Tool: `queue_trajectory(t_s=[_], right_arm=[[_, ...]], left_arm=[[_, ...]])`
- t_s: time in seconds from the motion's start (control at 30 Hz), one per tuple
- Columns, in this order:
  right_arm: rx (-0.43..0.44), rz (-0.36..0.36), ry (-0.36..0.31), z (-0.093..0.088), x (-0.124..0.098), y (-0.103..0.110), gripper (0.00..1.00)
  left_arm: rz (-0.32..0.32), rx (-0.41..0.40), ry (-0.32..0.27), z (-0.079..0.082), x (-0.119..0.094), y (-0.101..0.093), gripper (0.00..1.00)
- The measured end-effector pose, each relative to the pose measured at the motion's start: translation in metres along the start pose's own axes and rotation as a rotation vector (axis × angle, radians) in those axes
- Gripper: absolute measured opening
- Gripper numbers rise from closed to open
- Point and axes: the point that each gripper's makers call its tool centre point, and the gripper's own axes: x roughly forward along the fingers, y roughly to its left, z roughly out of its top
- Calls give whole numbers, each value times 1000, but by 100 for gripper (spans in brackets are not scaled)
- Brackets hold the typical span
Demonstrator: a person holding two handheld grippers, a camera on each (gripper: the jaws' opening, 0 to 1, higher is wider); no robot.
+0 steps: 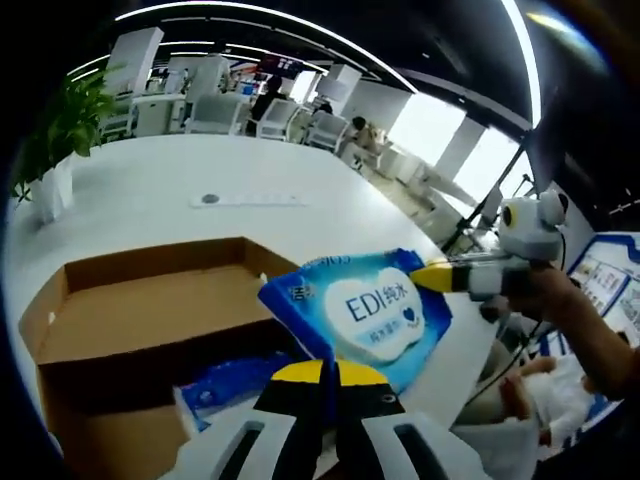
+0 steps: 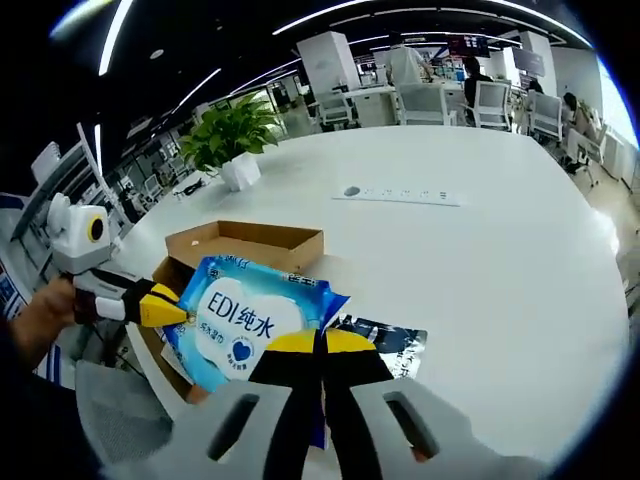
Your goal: Operate the shoe box by opening the lid, removing the specified soft item, and placing it in the target area until the item is outside and the box remains undamaged.
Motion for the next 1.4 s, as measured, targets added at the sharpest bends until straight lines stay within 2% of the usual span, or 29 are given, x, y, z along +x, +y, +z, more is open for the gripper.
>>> queue_trajectory(t_s=[0.37,0.77,1.1,1.4], right_arm=[[16,-36,1,-4,-11,-26,0],[38,-70,22,-14,-9,-58,0],[48,-83,57,-30,0,-64,0],[40,-90,79,-39,24,-70,0]], left_arm=[[-34,15,21,1,24,-18,1],[-57,34,64,-3,49,-31,1],[-35,56,107,-7,64,-25,1],[1,92,139,-5,74,-13,0]])
